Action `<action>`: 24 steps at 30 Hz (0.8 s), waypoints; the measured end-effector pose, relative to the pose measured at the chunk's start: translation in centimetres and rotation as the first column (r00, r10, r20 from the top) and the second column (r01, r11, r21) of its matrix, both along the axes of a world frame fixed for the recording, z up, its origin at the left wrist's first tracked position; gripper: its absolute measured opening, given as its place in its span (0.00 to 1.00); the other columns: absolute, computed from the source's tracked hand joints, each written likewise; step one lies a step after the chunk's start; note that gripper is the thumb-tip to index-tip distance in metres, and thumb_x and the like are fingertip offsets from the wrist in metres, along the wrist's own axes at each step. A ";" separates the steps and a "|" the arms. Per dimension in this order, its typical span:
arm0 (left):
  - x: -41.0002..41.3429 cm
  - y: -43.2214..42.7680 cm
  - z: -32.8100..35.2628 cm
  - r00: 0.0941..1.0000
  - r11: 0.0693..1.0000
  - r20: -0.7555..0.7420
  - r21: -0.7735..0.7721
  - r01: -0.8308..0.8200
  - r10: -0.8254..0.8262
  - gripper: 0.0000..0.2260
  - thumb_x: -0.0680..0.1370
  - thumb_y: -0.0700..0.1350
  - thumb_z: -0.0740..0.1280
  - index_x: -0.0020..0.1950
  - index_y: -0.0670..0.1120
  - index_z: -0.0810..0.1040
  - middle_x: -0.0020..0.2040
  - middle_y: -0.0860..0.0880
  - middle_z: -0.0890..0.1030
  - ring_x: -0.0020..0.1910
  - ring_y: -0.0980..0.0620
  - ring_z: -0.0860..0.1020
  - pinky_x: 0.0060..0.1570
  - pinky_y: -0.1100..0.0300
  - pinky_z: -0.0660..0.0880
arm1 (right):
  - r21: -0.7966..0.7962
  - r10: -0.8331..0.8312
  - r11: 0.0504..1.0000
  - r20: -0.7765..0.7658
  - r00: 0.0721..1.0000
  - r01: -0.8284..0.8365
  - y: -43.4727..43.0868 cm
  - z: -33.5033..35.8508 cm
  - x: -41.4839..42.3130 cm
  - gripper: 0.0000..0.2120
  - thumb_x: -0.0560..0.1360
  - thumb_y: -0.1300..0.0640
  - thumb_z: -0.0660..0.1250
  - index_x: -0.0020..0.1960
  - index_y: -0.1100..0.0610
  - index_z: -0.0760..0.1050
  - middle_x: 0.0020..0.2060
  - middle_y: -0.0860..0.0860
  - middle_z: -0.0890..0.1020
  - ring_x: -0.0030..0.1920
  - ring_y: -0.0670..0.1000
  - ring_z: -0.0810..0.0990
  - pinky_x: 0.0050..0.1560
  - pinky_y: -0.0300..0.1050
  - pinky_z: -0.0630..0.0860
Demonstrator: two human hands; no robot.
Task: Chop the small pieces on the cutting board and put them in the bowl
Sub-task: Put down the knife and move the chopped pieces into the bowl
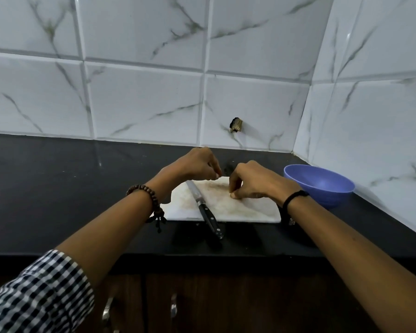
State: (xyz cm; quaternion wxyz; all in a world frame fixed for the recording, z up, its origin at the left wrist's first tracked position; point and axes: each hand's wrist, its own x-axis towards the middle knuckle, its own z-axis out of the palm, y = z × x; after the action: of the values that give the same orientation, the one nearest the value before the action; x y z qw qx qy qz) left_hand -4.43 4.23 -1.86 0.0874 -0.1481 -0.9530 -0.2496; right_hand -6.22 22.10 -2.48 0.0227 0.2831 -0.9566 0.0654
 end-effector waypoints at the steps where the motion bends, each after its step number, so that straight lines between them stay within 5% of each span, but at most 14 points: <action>1: 0.1 0.1 0.0 1.000 1.000 0.004 0.004 0.001 -0.001 0.09 0.75 0.37 0.70 0.53 0.42 0.86 0.46 0.49 0.85 0.48 0.52 0.83 0.49 0.61 0.78 | 0.022 0.003 1.000 0.002 1.000 -0.003 -0.1 0.2 0.0 0.05 0.71 0.60 0.73 0.46 0.55 0.85 0.45 0.52 0.84 0.42 0.52 0.83 0.44 0.48 0.82; 9: -0.5 1.3 -0.4 1.000 1.000 0.017 0.013 -0.001 0.001 0.09 0.74 0.38 0.70 0.52 0.44 0.86 0.45 0.46 0.86 0.48 0.51 0.83 0.50 0.57 0.79 | -0.040 -0.005 0.999 0.011 1.000 0.006 -0.9 0.5 0.5 0.04 0.66 0.61 0.74 0.41 0.58 0.82 0.37 0.55 0.85 0.34 0.54 0.84 0.35 0.46 0.80; 14: -1.0 3.7 0.2 1.000 0.996 -0.020 0.087 0.011 -0.010 0.08 0.74 0.37 0.69 0.50 0.43 0.86 0.38 0.45 0.85 0.36 0.52 0.81 0.39 0.60 0.78 | -0.223 -0.081 0.972 -0.037 0.996 0.071 2.7 2.5 1.2 0.02 0.67 0.60 0.74 0.38 0.55 0.84 0.32 0.50 0.84 0.32 0.47 0.82 0.25 0.33 0.71; 18: -1.6 7.2 1.5 0.995 0.967 -0.082 0.243 0.081 -0.063 0.07 0.75 0.35 0.68 0.50 0.39 0.85 0.41 0.42 0.85 0.38 0.49 0.84 0.41 0.60 0.82 | -0.381 -0.184 0.916 -0.125 0.975 0.124 7.3 5.5 2.0 0.03 0.67 0.59 0.74 0.37 0.53 0.84 0.33 0.49 0.85 0.37 0.48 0.84 0.39 0.42 0.80; 24: -2.7 12.5 2.4 0.974 0.926 -0.103 0.305 0.224 -0.202 0.13 0.73 0.31 0.69 0.56 0.39 0.83 0.48 0.41 0.85 0.47 0.50 0.83 0.46 0.65 0.79 | -0.354 -0.347 0.889 -0.102 0.932 0.292 11.7 5.9 2.0 0.05 0.69 0.63 0.71 0.41 0.56 0.85 0.36 0.53 0.85 0.37 0.50 0.83 0.38 0.43 0.80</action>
State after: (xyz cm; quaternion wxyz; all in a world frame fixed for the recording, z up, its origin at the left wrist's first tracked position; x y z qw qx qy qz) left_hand -7.17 16.75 0.54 0.1155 -0.2437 -0.8756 -0.4008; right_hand -4.27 33.81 3.38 0.1586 0.1179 -0.9601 0.1981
